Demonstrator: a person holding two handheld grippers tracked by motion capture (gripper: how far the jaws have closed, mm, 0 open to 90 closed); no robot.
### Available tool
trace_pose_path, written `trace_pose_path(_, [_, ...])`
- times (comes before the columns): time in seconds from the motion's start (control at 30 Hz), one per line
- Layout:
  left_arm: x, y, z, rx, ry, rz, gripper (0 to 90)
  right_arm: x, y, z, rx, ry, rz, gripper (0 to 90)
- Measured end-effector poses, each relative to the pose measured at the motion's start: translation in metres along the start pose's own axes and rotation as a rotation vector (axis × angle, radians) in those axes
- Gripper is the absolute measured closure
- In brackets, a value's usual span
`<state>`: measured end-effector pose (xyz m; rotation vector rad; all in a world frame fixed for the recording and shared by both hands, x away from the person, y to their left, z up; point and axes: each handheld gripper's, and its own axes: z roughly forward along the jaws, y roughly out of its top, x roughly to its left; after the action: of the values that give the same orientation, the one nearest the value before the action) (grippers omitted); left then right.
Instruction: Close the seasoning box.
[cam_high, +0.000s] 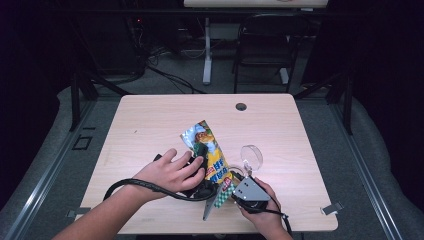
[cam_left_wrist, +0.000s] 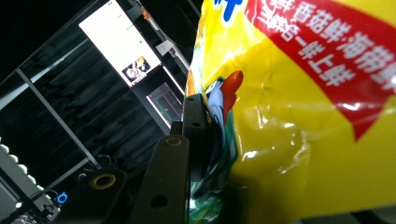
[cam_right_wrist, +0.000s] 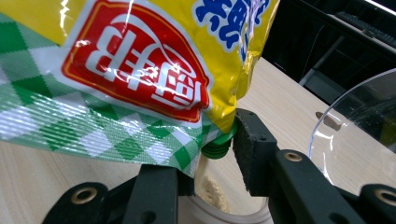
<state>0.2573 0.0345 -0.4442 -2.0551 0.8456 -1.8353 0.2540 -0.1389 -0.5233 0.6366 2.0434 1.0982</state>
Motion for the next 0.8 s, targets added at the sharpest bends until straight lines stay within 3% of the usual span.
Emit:
trace_pose_path(0.17, [0.0004, 0.0004, 0.0, -0.006, 0.001, -0.003, 81.6, -0.0001, -0.0001, -0.0001, 0.0, 0.0, 0.0, 70.2])
trace_pose_path(0.37, [0.0034, 0.0008, -0.0016, 0.01, -0.002, 0.021, 81.6, 0.0, 0.0, -0.0004, -0.005, 0.005, 0.003, 70.2])
trace_pose_path(0.5, [0.0021, 0.0007, -0.0005, -0.006, -0.001, -0.003, 81.6, -0.0002, -0.0001, -0.0008, -0.004, 0.005, 0.003, 70.2])
trace_pose_path(0.53, [0.0035, 0.0011, -0.0014, 0.009, -0.002, 0.019, 81.7, -0.0004, -0.0002, -0.0009, -0.002, 0.002, 0.001, 70.2])
trace_pose_path(0.57, [0.0025, 0.0008, -0.0006, -0.004, -0.001, 0.003, 81.7, -0.0004, -0.0002, -0.0009, -0.002, 0.002, 0.002, 70.2])
trace_pose_path(0.63, [0.0035, 0.001, -0.0013, 0.007, -0.003, 0.017, 81.7, -0.0002, -0.0002, -0.0009, -0.004, 0.005, 0.003, 70.2])
trace_pose_path(0.8, [0.0032, 0.001, -0.0008, -0.004, -0.002, 0.003, 81.7, -0.0004, -0.0003, -0.0011, -0.002, 0.003, 0.003, 70.2])
